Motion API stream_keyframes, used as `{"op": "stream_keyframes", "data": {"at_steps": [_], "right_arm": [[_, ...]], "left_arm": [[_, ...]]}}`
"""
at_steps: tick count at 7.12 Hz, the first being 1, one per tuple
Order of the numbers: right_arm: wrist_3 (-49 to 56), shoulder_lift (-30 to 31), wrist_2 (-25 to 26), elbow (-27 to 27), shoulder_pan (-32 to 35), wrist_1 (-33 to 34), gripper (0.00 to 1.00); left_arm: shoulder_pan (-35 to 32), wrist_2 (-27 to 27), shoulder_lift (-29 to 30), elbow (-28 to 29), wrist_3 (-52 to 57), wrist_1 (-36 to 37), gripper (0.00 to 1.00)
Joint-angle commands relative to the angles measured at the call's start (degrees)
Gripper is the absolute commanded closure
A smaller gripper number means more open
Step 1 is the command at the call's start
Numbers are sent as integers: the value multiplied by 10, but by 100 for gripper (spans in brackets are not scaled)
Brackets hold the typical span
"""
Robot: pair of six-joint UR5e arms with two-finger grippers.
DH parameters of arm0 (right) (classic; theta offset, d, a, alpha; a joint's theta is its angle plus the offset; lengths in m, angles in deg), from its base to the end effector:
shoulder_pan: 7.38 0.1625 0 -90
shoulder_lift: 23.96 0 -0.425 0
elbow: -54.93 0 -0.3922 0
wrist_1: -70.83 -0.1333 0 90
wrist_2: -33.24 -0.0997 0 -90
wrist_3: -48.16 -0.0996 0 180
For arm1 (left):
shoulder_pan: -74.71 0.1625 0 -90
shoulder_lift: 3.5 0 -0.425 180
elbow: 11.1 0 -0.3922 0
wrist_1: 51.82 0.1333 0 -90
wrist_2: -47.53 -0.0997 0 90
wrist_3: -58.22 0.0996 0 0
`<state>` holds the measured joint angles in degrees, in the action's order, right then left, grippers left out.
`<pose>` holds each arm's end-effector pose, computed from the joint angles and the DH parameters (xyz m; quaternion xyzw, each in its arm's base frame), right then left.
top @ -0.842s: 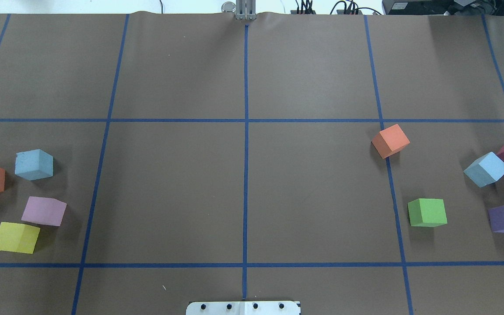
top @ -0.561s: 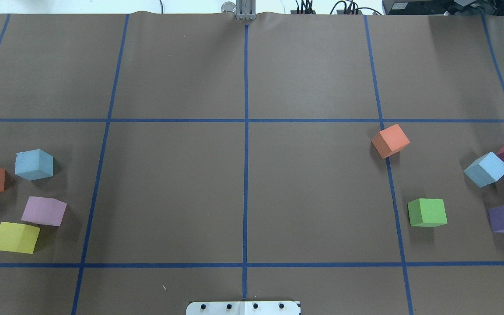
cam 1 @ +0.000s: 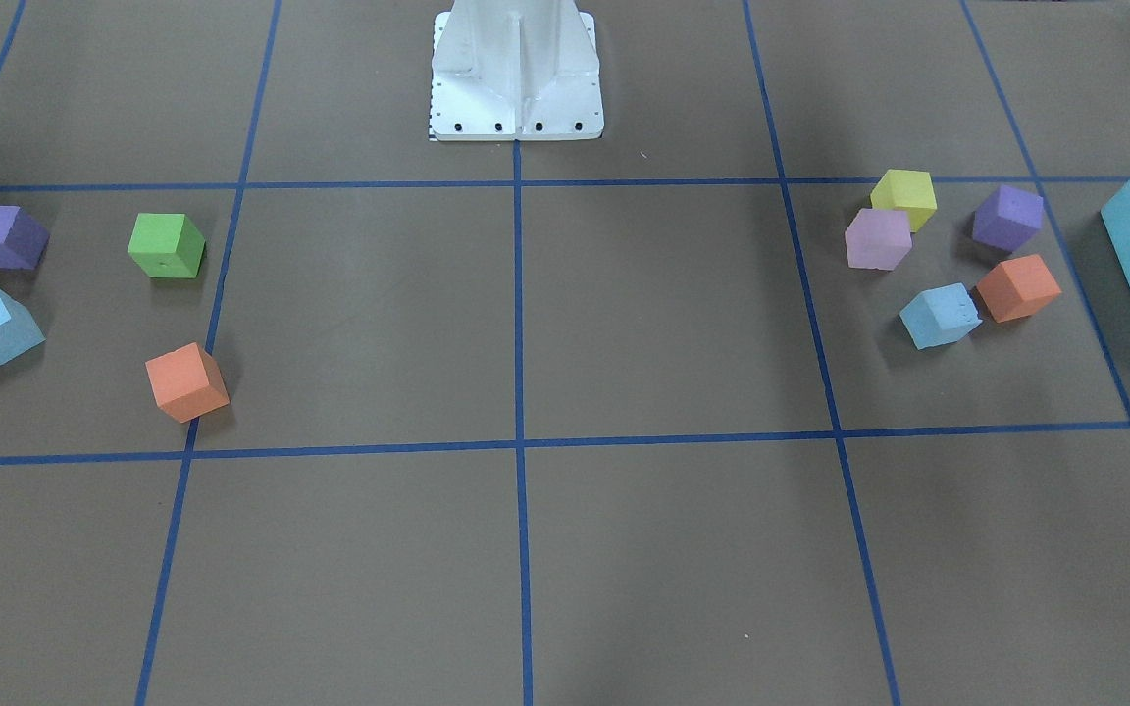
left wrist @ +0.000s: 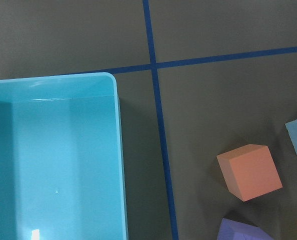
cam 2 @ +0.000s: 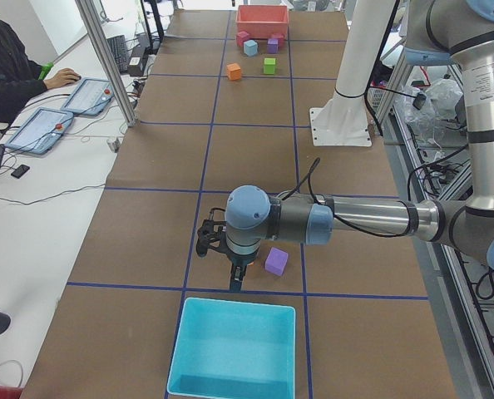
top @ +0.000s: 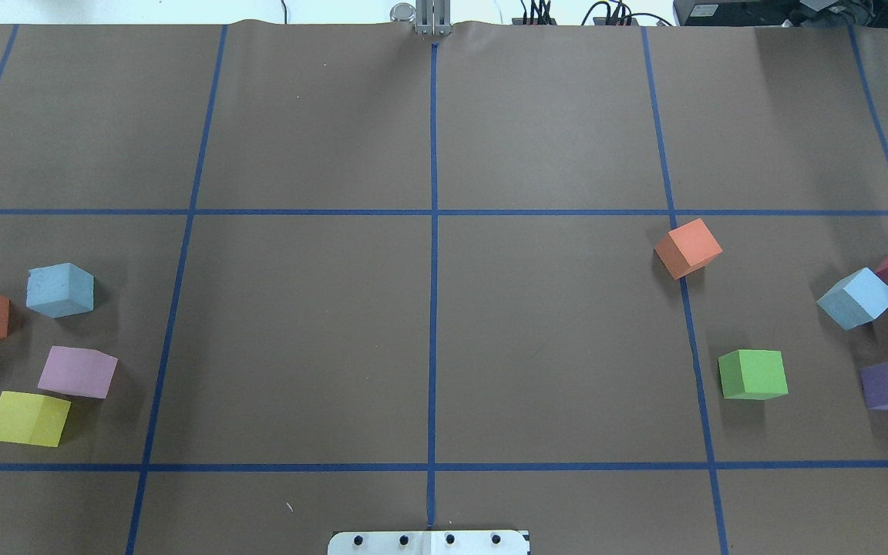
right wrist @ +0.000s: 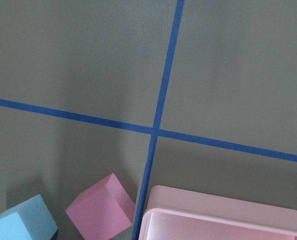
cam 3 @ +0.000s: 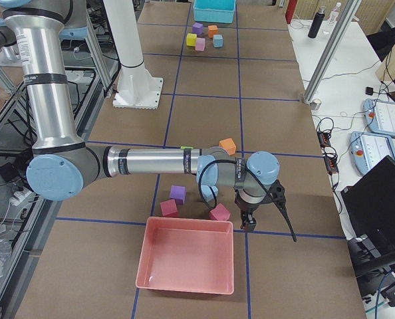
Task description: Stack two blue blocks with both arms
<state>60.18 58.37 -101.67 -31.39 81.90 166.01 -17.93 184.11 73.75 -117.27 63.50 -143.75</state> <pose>0.0561 -0.5469 0.6290 0.0281 -0.3810 -0.0986 0.9189 -0.0795 -0.4001 0.6125 0.0700 0.3911 0.0396 0.9168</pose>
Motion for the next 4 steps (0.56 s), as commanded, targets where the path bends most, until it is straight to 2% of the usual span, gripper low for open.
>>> {"op": "stream_keyframes", "data": {"at_steps": [1,3,4], "right_arm": [[-3,15,-57,-50,-64,-1,0],[-41,20,-56,-103,-131,-21,0],[-91,30,-48,-105,-162,-87,0]], "left_arm": [[0,0,0,0,0,0,2],[1,0,0,1,-1,0,2],[1,0,0,2,-1,0,2]]}}
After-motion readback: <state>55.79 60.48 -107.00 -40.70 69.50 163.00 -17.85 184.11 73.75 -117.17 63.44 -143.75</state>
